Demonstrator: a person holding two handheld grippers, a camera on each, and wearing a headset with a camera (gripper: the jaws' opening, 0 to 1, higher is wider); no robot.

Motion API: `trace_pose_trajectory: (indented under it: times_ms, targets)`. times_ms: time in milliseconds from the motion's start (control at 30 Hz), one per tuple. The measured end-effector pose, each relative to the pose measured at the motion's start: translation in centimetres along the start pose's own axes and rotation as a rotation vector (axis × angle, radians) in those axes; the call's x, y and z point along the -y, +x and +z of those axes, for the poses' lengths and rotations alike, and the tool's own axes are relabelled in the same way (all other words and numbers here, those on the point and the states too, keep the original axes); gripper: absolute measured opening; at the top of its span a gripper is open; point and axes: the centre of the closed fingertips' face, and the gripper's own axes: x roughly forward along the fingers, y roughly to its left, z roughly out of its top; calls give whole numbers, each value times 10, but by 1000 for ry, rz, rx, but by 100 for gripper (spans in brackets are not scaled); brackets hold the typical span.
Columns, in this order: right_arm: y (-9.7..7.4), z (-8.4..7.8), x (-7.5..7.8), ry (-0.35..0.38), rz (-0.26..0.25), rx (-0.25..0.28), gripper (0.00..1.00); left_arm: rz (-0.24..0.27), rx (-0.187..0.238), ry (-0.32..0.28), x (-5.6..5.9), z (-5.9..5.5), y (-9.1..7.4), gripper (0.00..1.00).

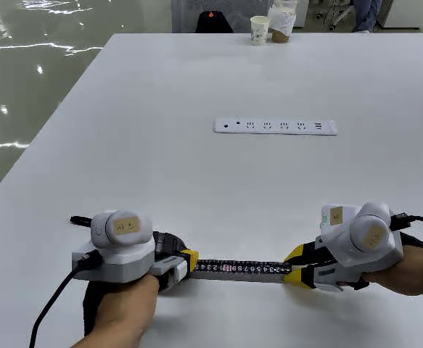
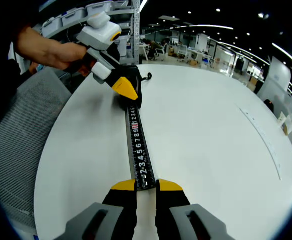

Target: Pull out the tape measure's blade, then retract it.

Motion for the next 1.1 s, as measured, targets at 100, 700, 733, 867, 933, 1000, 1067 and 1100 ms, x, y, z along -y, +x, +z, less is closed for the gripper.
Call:
trace_pose_trajectory:
  times_ms: [100,700,733,867,933,1000,1067,1100]
  targets:
    - [2,3,-1,-2,3,2,10,-1,0,-1,0,0,0,61]
    - [17,19,-5,-10,21,17,10,-3,-1,-4,0,0,-1,61]
    - [18,21,-5,-9,23,19,10,-3,-1,-4,0,0,-1,61]
    - [22,25,-6,-10,27,23,10,-4,-2,-4,0,0,-1,61]
    - [24,27,-6,-11,29,26,10,-4,-2,-5,0,0,-1,61]
    - [26,29,-7,-13,30,27,10,-4,-2,-5,0,0,-1,61]
    - [28,31,-7,-16,31,29,10,-5,-3,-5,0,0,-1,61]
    - [28,32,-8,-16,31,30,10,-5,-3,-5,0,0,-1,61]
